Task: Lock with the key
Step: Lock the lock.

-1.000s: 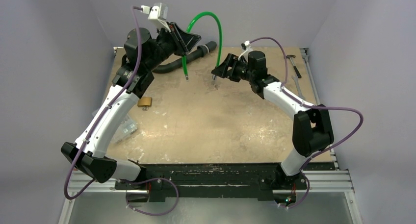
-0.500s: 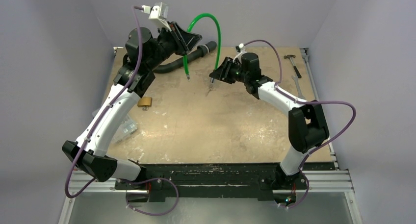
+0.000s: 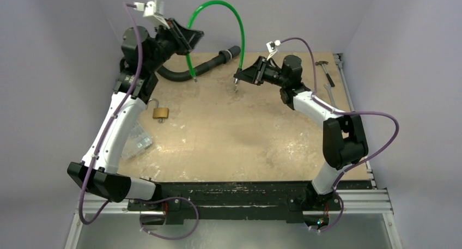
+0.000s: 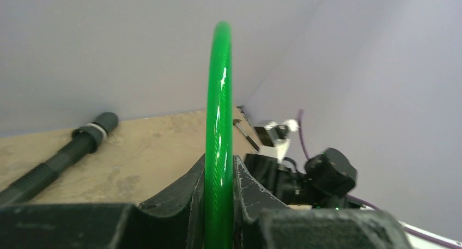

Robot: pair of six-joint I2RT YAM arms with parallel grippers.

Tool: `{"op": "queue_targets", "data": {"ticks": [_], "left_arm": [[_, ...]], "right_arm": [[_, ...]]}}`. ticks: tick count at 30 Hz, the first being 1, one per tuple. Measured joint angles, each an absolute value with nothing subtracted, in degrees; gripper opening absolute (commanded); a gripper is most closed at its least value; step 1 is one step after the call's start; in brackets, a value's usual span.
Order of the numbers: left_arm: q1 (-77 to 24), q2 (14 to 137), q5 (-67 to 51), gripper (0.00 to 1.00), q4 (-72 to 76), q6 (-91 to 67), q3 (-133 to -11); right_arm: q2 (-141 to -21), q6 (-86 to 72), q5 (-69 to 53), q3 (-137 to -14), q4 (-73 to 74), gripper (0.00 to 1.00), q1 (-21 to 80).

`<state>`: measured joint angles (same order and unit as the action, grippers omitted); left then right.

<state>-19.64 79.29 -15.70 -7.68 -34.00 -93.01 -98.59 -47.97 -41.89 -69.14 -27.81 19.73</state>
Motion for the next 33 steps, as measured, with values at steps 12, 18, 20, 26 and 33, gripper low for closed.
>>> {"op": "queue_targets", "data": {"ticks": [12, 18, 20, 26, 33], "left_arm": [[-11.11, 78.30, -19.44, 0.00, -0.30, -44.62, -92.90], [-10.70, 82.81, -17.80, 0.00, 4.38, -54.78, -97.65], [-11.07, 84.90, -17.23, 0.00, 5.80, -57.39, -99.74], [-14.48, 87.77, -15.42, 0.00, 9.82, -62.15, -102.78], [-17.82, 89.71, -12.86, 0.00, 14.50, -65.06, -106.80]], "right_arm": [[-90.11, -61.14, -53.69, -69.60, -53.76, 0.00, 17.56], [-88.84, -63.24, -53.49, -75.09, -57.80, 0.00, 18.50], [-88.84, -63.53, -53.45, -76.82, -57.84, 0.00, 19.07], [-88.88, -64.20, -53.41, -80.58, -58.22, 0.00, 19.42], [-89.78, -66.06, -51.88, -84.09, -60.42, 0.00, 19.62]]}}
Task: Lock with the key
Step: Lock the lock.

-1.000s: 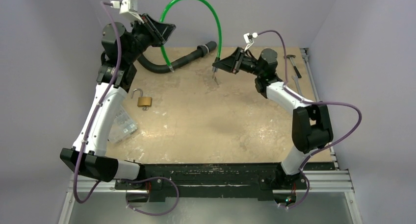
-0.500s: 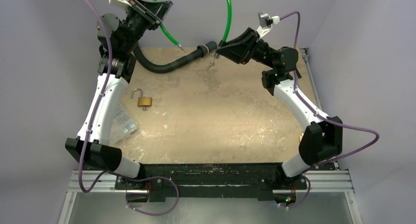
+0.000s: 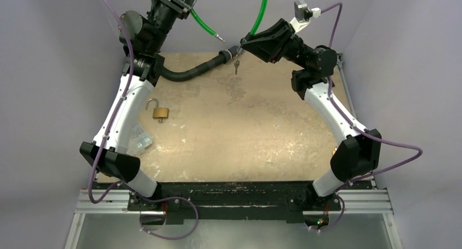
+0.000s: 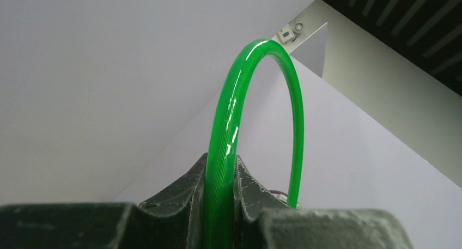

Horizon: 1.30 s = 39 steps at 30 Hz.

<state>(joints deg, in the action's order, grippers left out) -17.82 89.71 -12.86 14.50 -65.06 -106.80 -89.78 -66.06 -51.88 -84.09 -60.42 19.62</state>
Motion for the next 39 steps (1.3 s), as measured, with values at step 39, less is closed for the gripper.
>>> {"op": "queue_targets", "data": {"ticks": [39], "left_arm": [[-23.77, 92.03, -10.00, 0.00, 27.11, -70.67, -104.07]], "right_arm": [[-94.39, -67.55, -53.45, -86.13, -69.28, 0.00, 21.61]]}}
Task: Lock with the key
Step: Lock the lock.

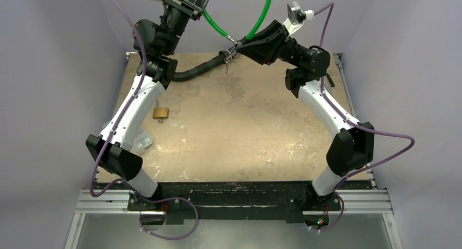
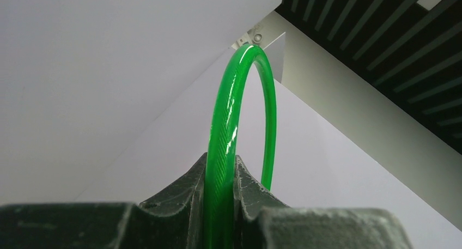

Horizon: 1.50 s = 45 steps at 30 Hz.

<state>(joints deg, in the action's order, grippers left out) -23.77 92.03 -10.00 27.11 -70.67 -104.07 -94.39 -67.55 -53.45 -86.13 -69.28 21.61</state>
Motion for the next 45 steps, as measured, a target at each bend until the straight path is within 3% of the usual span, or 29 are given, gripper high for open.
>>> {"op": "queue_targets", "data": {"ticks": [17, 32, 45], "left_arm": [[-24.97, 90.83, -7.88, 0.00, 29.58, -69.67, -101.43], [-25.41, 89.76, -6.55, 0.00, 29.43, -71.35, -96.20], [-27.64, 86.96, 0.38, 0.00, 33.93, -67.37, -88.68]], "right_arm": [[-93.84, -66.59, -46.41, -85.95, -53.98, 0.00, 21.30], [-93.84, -66.00, -51.09, -85.91, -61.56, 0.00, 21.37], [-93.84, -66.02, -52.21, -85.76, -57.65, 0.00, 21.21]]}}
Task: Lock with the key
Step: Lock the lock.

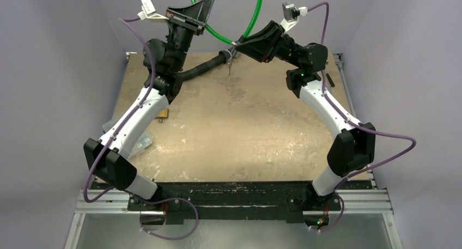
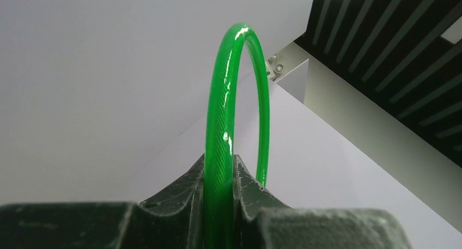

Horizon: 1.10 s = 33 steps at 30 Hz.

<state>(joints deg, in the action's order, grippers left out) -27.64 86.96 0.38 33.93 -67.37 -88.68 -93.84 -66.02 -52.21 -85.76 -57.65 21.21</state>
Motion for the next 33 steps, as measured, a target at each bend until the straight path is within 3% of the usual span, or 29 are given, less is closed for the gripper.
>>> {"op": "queue_targets", "data": {"ticks": [11, 18, 22, 33], "left_arm": [[-28.97, 86.30, 3.75, 0.00, 34.17, -58.65, -86.39], [-29.17, 86.61, 3.68, 0.00, 33.52, -56.86, -86.26], [-29.08, 86.67, 2.39, 0.00, 33.98, -56.90, -86.28], [-27.14, 87.83, -2.26, 0.00, 35.16, -61.43, -86.28]], "right_arm": [[-92.01, -62.28, -43.79, -84.25, -39.18, 0.00, 21.23], [-91.74, -61.43, -41.50, -83.64, -37.12, 0.00, 21.26], [-91.74, -61.21, -41.65, -82.63, -39.97, 0.19, 21.26], [-91.74, -62.57, -41.19, -81.03, -43.00, 0.42, 21.47]]}}
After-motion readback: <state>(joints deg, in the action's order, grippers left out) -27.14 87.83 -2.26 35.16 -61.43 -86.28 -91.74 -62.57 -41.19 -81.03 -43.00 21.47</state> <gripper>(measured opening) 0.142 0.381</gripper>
